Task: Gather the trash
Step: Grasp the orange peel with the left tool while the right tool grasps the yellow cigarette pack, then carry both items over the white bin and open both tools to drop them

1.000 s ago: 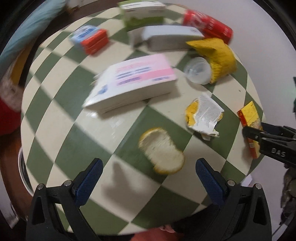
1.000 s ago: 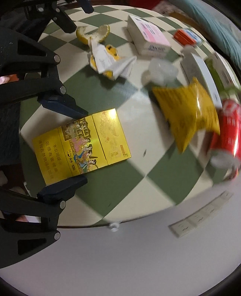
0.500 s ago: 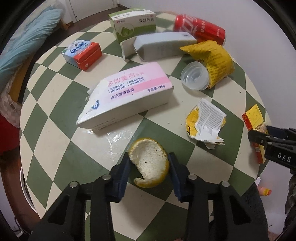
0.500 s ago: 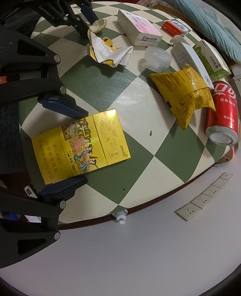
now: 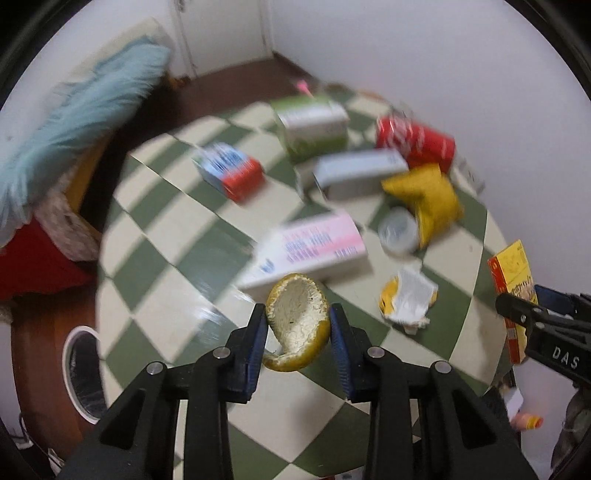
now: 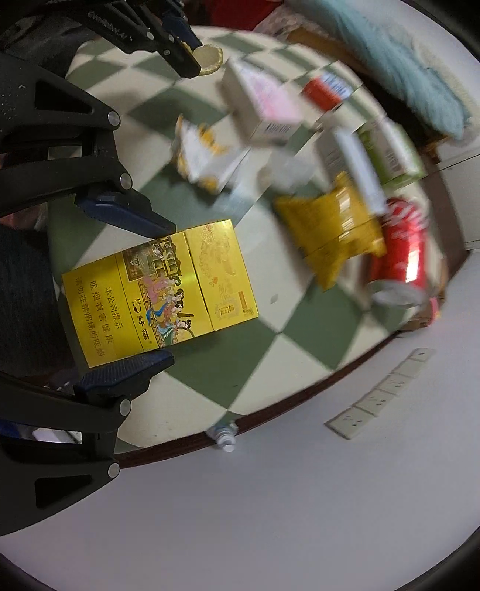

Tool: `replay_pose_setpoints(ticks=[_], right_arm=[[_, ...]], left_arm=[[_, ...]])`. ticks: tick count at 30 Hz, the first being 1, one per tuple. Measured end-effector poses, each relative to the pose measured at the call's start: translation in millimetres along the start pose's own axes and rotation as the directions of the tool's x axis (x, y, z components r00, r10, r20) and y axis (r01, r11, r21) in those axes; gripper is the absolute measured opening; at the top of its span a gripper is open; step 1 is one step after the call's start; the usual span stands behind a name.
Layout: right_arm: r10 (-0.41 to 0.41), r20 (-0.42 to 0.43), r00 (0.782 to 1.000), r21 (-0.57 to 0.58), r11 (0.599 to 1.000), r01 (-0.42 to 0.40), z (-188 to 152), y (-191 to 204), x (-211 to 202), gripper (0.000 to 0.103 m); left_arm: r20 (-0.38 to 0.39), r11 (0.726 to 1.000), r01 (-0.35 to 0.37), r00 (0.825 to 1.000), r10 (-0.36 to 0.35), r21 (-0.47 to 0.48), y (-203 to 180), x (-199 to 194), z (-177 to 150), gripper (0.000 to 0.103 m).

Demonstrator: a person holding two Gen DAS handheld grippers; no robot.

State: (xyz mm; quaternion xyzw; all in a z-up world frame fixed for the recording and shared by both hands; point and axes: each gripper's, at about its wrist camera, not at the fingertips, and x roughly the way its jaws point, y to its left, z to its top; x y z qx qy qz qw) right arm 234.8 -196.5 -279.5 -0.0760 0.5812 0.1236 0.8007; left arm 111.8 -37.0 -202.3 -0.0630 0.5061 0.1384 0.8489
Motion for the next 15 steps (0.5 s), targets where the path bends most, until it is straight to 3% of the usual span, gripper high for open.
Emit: replay_pose_setpoints(ticks=[6, 15], right_arm=[[0.073, 0.132, 0.989, -0.031, 0.997, -0.07, 10.6, 33.5, -52.3, 0.064], [0.204, 0.236, 0.95, -0.133, 0.975, -0.177, 30.7, 124.8, -102.4, 0.064]], left_arm=[[0.116, 0.993, -0.09, 0.988, 0.098, -0.078, 42.7, -14.4, 45.8, 0.03], [0.169, 0.956, -0.151, 0.966, 0.197, -0.252, 150.2, -60.0, 39.9, 0.03]])
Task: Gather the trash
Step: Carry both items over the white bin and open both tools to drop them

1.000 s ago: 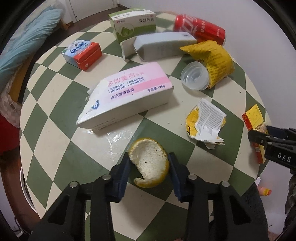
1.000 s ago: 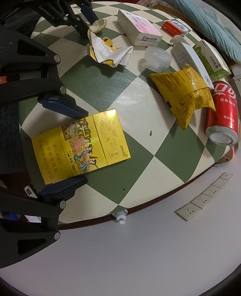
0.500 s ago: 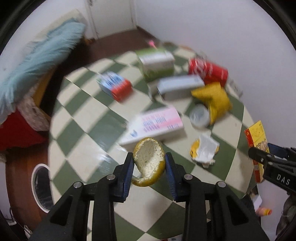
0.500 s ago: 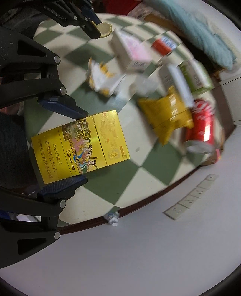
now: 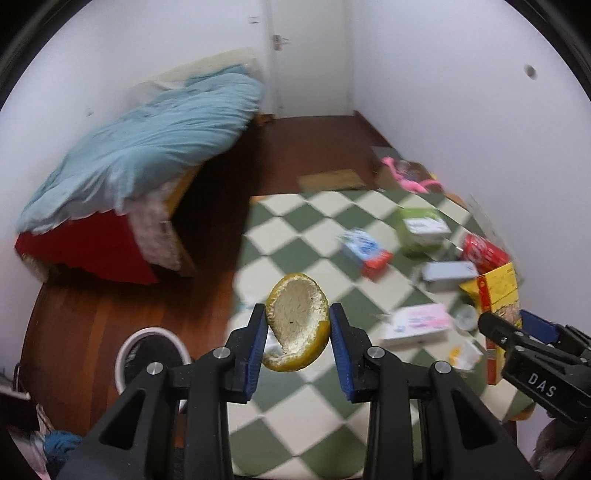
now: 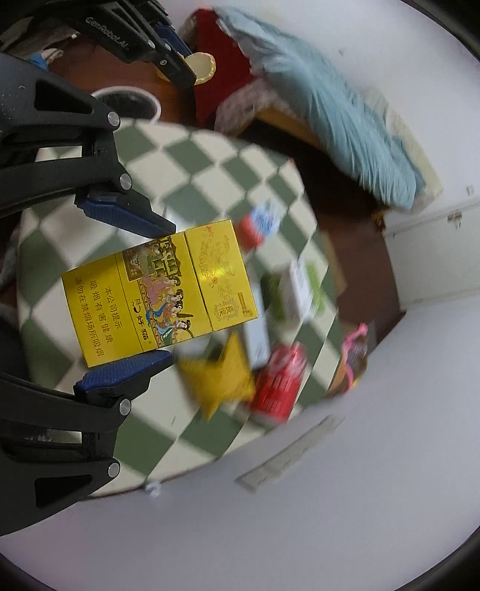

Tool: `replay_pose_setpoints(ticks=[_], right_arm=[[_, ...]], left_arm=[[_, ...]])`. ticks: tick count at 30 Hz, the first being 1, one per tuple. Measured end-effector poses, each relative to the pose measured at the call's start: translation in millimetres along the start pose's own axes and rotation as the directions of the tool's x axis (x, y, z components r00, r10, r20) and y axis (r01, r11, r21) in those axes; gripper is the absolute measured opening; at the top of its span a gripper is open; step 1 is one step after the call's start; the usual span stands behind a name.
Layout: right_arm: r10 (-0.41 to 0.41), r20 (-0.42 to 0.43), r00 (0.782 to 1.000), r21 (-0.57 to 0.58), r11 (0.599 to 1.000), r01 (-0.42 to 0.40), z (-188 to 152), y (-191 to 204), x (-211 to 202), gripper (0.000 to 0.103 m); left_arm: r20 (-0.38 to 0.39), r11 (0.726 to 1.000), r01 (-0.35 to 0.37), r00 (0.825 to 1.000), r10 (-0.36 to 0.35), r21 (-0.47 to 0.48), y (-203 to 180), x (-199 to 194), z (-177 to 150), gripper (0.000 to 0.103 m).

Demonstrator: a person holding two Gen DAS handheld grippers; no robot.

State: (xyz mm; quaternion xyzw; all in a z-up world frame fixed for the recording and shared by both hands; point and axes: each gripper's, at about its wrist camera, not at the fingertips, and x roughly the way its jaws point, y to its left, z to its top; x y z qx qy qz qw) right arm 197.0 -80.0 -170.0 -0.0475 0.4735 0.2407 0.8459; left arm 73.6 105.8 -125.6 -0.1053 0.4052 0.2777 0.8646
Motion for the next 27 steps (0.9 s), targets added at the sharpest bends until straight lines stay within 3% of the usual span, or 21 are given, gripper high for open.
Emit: replay_pose_setpoints(ticks=[7, 13, 17, 20, 22, 25, 26, 27], right_arm=[[0.151, -0.053, 0.987, -0.118, 0.981, -0.156, 5.5, 129.4, 17.7, 0.064], [0.26, -0.175, 0.95, -0.216, 0.931, -0.295, -19.3, 256.2, 57.7, 0.064], [0.277, -0.294, 0.915, -0.262, 0.897, -0.356, -44.9, 343.3, 105.0, 0.064], [0.255, -0.38, 0.889, -0.303, 0.874, -0.38, -68.4, 399.4, 142.7, 0.064], [0.233, -0.42, 0.877, -0.32, 0.866, -0.383, -78.8, 422.3, 163.9, 0.064], [0.187, -0.476, 0.859, -0.343, 0.86, -0.377, -92.5, 454.9, 203.3, 0.064], [0.178, -0.49, 0.853, -0.349, 0.857, -0.379, -97.3, 463.2, 212.0, 0.064], [0.165, -0.509, 0.845, -0.356, 0.853, -0.382, -102.6, 473.6, 224.3, 0.064]], left_arm=[[-0.014, 0.986, -0.085, 0.996, 0.083, -0.142, 117.4, 0.9, -2.3, 0.03], [-0.124, 0.936, -0.159, 0.984, 0.125, -0.316, 249.2, 37.3, -28.1, 0.03], [-0.222, 0.882, -0.113, 0.975, 0.01, -0.457, 323.8, 87.0, -60.1, 0.03], [-0.286, 0.828, -0.048, 0.948, -0.138, -0.559, 365.1, 135.1, -83.1, 0.03], [-0.297, 0.791, -0.034, 0.936, -0.189, -0.611, 382.6, 152.0, -95.3, 0.034], [-0.344, 0.764, -0.07, 0.916, -0.205, -0.641, 402.7, 176.3, -108.3, 0.055], [-0.352, 0.757, -0.086, 0.915, -0.198, -0.648, 409.4, 181.0, -114.0, 0.079], [-0.36, 0.751, -0.103, 0.914, -0.187, -0.652, 414.6, 182.7, -117.6, 0.094]])
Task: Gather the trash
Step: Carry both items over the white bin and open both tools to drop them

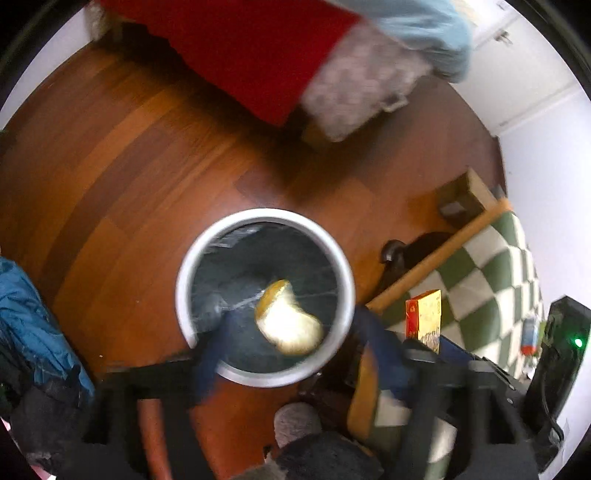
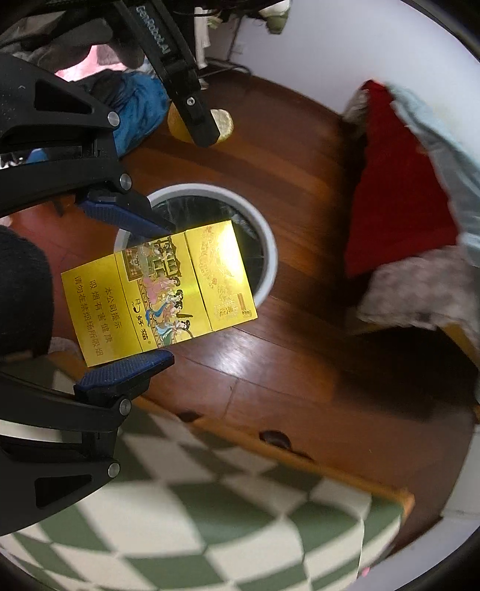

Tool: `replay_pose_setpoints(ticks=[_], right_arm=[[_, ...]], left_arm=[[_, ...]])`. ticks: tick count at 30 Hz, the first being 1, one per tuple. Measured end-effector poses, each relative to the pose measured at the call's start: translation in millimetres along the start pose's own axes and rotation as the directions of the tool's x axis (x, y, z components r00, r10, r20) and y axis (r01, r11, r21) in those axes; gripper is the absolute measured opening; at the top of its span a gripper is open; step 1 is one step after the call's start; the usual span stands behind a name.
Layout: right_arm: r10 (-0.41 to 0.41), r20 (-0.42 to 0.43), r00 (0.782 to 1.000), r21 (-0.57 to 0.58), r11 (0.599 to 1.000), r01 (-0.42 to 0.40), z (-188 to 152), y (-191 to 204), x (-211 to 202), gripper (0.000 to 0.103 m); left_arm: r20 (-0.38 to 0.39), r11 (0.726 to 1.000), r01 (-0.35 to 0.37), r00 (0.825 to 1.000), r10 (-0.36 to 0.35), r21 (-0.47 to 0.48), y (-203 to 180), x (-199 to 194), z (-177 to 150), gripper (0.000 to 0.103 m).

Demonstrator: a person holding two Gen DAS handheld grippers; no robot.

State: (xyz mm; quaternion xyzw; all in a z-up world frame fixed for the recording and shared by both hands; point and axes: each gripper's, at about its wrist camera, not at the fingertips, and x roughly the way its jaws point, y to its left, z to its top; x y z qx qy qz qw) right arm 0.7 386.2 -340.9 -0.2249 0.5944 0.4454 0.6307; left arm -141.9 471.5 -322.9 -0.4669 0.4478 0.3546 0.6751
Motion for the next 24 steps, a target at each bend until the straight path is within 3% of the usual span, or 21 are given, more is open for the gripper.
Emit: replay_pose_setpoints(ticks=[2, 5, 6, 8, 11, 15, 19, 24], right_arm=[[-0.008, -0.029, 1.0, -0.011, 1.0, 0.008, 11.1, 7.0, 26.5, 0.064], [0.009, -0.085, 0.996, -0.015, 1.0, -0.01, 23.8, 11.7, 61.1, 0.066], [0.021, -0.105, 0.994, -0.013, 1.0, -0.022, 25.5, 11.6, 69.5, 0.072], [0.043, -0.145, 0.989, -0.021, 0.999, -0.047, 29.0, 13.1, 87.4, 0.103], [0.021, -0.153, 0.988, -0.05, 0.998, -0.029, 27.3, 20.6, 99.9, 0.103], [-0.036, -0.157, 0.987, -0.115, 0.993, 0.018, 11.1, 27.9, 98.3, 0.103], [-0.115, -0.131, 0.985, -0.161, 0.983, 0.093, -2.1, 28.8, 86.9, 0.103], [-0.145, -0.087, 0.986, -0.168, 0.977, 0.128, -11.0, 23.9, 63.9, 0.103]], left_arm=[[0.008, 0.999, -0.033, 0.999, 0.033, -0.018, 10.2, 2.3, 0.8, 0.095], [0.021, 0.99, -0.137, 0.99, 0.137, -0.026, 23.3, 5.6, -4.1, 0.095], [0.032, 0.984, -0.176, 0.984, 0.177, -0.028, 27.0, 4.4, -7.2, 0.095], [0.067, 0.969, -0.247, 0.966, 0.248, -0.029, 34.2, -0.2, -14.9, 0.095], [0.096, 0.944, -0.328, 0.939, 0.331, -0.041, 44.0, -4.5, -26.5, 0.095], [0.107, 0.929, -0.368, 0.923, 0.371, -0.045, 50.5, -9.5, -38.3, 0.095], [0.116, 0.921, -0.389, 0.913, 0.39, -0.032, 45.6, -14.1, -43.1, 0.095], [0.134, 0.922, -0.387, 0.912, 0.387, -0.025, 36.5, -30.2, -54.9, 0.095]])
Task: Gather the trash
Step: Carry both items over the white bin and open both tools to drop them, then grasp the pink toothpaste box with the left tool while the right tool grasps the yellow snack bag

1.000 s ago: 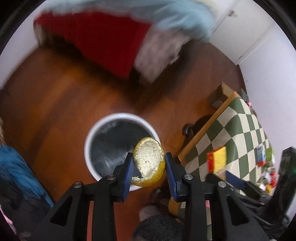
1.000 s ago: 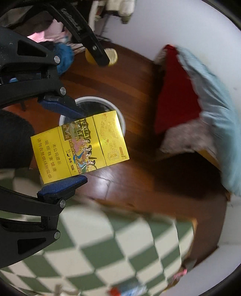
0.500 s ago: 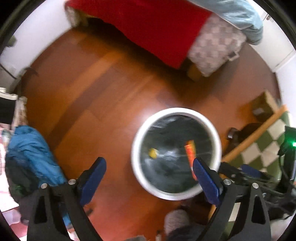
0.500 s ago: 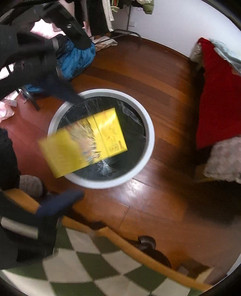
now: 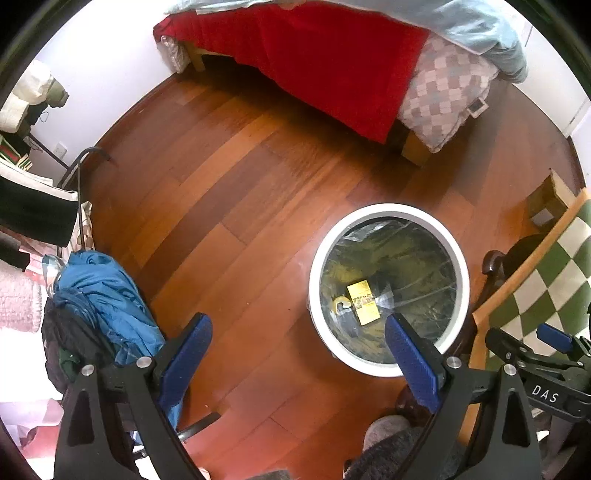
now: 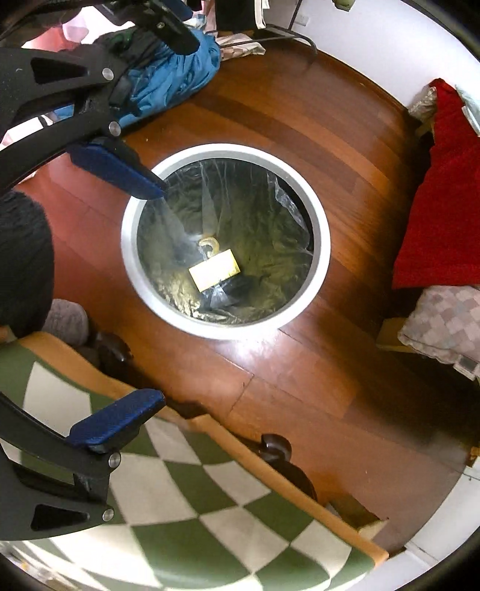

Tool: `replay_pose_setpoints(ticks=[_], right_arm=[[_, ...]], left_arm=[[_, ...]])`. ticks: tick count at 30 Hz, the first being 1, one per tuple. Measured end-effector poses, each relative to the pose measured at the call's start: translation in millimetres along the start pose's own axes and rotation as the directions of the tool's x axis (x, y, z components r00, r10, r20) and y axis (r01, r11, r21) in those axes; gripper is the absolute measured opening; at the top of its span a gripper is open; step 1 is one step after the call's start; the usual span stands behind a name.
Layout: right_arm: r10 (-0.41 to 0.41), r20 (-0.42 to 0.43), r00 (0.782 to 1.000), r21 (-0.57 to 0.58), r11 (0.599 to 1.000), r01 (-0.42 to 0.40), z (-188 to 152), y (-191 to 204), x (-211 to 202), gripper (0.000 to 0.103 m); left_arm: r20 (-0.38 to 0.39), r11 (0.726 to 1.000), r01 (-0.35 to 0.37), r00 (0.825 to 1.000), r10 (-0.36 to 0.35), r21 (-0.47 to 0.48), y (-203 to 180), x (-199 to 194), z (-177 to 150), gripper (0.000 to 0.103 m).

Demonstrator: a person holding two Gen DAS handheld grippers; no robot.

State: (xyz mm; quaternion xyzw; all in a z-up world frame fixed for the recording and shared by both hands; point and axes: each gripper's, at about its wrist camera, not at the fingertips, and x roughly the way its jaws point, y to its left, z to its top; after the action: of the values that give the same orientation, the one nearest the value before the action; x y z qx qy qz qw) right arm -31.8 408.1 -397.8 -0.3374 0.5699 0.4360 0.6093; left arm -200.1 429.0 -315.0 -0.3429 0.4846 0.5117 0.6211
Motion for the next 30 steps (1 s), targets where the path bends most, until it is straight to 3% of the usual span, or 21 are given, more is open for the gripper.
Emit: replay_pose_setpoints(ticks=[8, 16, 25, 30], right_arm=[[0.019, 0.085, 0.996, -0.016, 1.0, -0.018, -20.2, -1.8, -56.4, 0.103], [0.064, 0.187, 0.98, -0.03, 0.998, -0.059, -49.9, -9.9, -130.8, 0.103], [0.149, 0.295, 0.944, -0.019, 0.988, -0.151, -94.6, -39.2, -211.1, 0.103], [0.205, 0.358, 0.911, 0.007, 0.975, -0.223, -124.7, -65.2, -254.2, 0.103]], left_arm=[[0.046, 1.0, 0.027, 0.999, -0.027, 0.004, -3.9, -43.5, -11.8, 0.095], [0.151, 0.999, 0.036, 0.988, -0.038, 0.02, -7.0, -109.8, -27.4, 0.095], [0.246, 0.997, 0.062, 0.967, -0.071, 0.042, -22.8, -180.7, -50.1, 0.095], [0.275, 0.995, 0.081, 0.957, -0.095, 0.063, -43.0, -212.2, -64.1, 0.095]])
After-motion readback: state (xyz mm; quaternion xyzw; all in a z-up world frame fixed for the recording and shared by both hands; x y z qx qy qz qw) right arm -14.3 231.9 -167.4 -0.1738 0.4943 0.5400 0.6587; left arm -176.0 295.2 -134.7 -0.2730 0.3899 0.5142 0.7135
